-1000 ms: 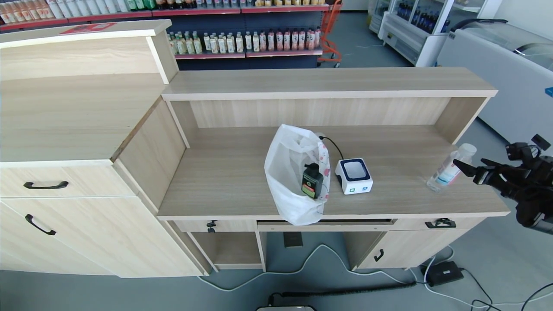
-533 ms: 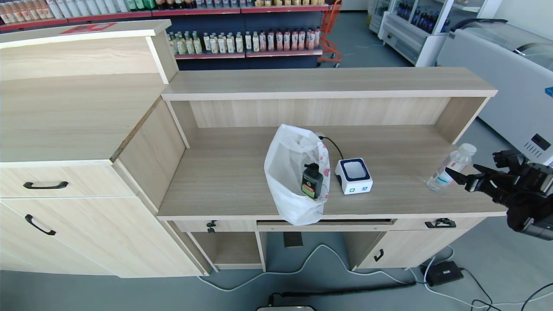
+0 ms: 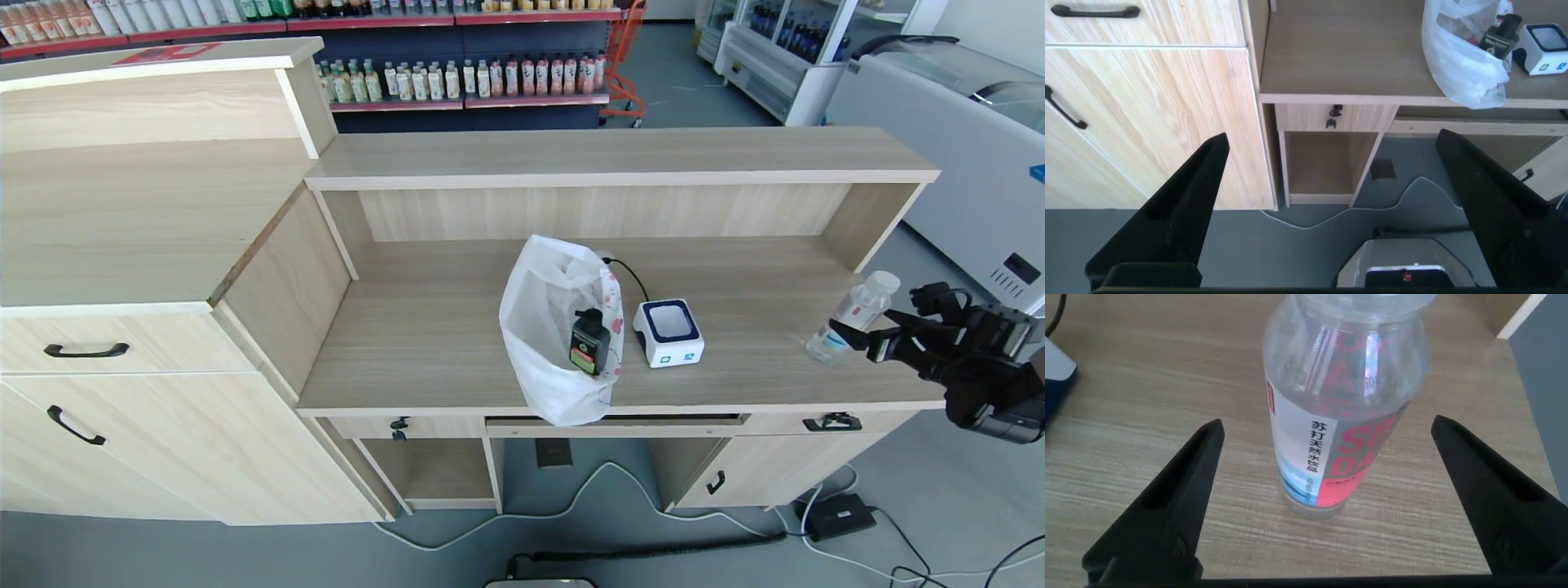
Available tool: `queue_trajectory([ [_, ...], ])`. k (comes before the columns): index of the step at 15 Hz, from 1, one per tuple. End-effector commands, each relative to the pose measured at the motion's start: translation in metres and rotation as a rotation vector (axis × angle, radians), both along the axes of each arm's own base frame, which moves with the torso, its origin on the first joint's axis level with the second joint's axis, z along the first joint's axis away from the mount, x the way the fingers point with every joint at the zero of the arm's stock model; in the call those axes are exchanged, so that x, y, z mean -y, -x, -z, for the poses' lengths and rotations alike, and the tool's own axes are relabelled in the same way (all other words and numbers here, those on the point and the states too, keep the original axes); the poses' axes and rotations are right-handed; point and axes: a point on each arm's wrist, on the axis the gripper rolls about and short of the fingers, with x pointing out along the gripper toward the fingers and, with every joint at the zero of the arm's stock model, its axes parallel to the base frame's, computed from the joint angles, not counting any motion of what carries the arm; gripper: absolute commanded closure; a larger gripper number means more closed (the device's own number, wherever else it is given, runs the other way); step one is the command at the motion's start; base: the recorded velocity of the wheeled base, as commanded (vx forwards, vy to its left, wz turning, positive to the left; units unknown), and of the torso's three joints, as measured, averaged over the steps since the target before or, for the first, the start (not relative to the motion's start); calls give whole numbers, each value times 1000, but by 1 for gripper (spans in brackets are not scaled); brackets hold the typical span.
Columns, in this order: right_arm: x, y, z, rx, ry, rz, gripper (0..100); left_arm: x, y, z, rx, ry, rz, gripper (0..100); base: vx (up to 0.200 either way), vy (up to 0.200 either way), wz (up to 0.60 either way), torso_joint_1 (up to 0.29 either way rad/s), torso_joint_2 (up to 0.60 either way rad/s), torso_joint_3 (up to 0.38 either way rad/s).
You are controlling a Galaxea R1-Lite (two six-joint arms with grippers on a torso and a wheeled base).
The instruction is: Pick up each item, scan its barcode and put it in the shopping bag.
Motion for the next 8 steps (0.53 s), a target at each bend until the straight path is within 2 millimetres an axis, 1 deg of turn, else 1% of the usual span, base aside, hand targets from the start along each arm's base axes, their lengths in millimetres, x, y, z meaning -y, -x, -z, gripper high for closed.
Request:
queue_trajectory([
  [1, -6, -8, -1, 8, 18, -19, 0, 0, 0, 0, 0, 0, 0, 0, 0, 0, 0, 0, 0, 0],
  [6, -21, -19, 4, 11, 46, -55, 0, 0, 0, 0, 0, 0, 0, 0, 0, 0, 0, 0, 0, 0],
  [8, -22, -23, 9, 15, 67, -60, 0, 0, 0, 0, 0, 0, 0, 0, 0, 0, 0, 0, 0, 0],
])
